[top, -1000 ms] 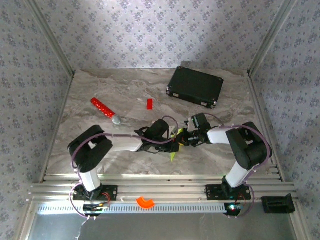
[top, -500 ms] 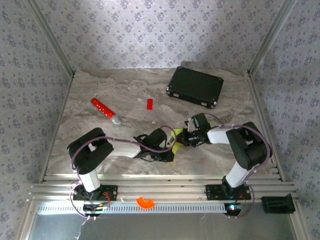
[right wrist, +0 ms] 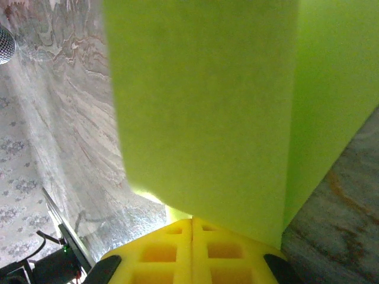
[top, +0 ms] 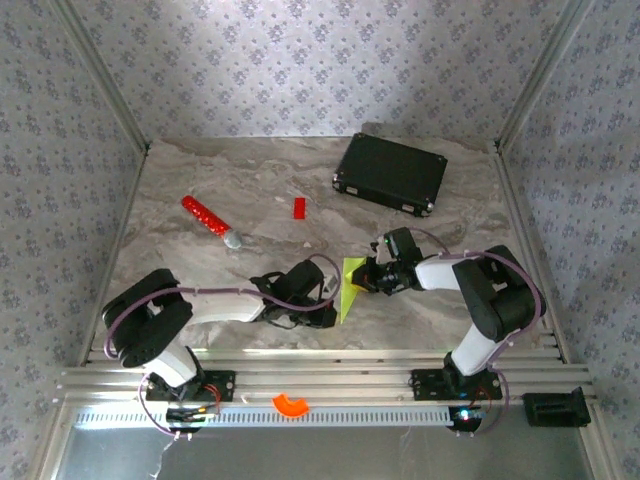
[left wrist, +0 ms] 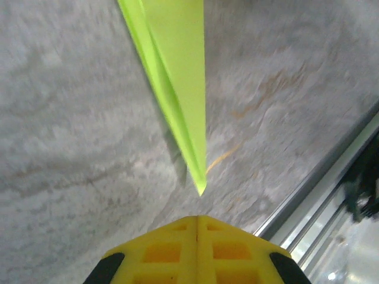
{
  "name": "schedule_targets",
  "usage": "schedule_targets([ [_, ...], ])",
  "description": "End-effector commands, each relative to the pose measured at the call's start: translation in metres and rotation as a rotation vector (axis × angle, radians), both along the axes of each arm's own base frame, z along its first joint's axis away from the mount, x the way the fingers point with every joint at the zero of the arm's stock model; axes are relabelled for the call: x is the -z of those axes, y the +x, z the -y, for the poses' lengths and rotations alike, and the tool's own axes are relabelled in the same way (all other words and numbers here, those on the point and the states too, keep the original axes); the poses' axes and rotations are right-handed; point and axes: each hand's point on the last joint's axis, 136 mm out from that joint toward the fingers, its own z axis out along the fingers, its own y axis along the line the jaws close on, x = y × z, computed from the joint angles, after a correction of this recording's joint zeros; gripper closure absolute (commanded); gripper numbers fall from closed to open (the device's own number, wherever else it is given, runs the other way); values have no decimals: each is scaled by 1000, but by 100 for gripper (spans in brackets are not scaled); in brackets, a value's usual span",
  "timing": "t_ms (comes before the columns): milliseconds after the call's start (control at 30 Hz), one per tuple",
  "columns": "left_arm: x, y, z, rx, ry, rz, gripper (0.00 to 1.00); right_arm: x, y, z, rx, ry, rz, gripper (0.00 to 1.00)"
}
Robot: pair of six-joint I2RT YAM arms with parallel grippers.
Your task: Fold a paper plane with a square sheet of paper (pick it up from the middle)
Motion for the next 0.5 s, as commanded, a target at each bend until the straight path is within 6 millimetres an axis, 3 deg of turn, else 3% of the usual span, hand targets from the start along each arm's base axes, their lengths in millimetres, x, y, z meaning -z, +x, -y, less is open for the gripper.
schedule_targets([
  [0, -30, 40, 22, -88, -137, 46, 100, 40, -31, 30, 96, -160, -167, 100],
  [200, -18, 64, 42, -106, -145, 13, 100, 32, -30, 25, 121, -141, -173, 99],
  [333, -9, 65, 54, -86, -162, -21, 100, 29, -29, 21, 124, -127, -174, 99],
  [467, 6, 62, 54, -73, -129, -51, 100, 28, -29, 20, 130, -120, -177, 99],
])
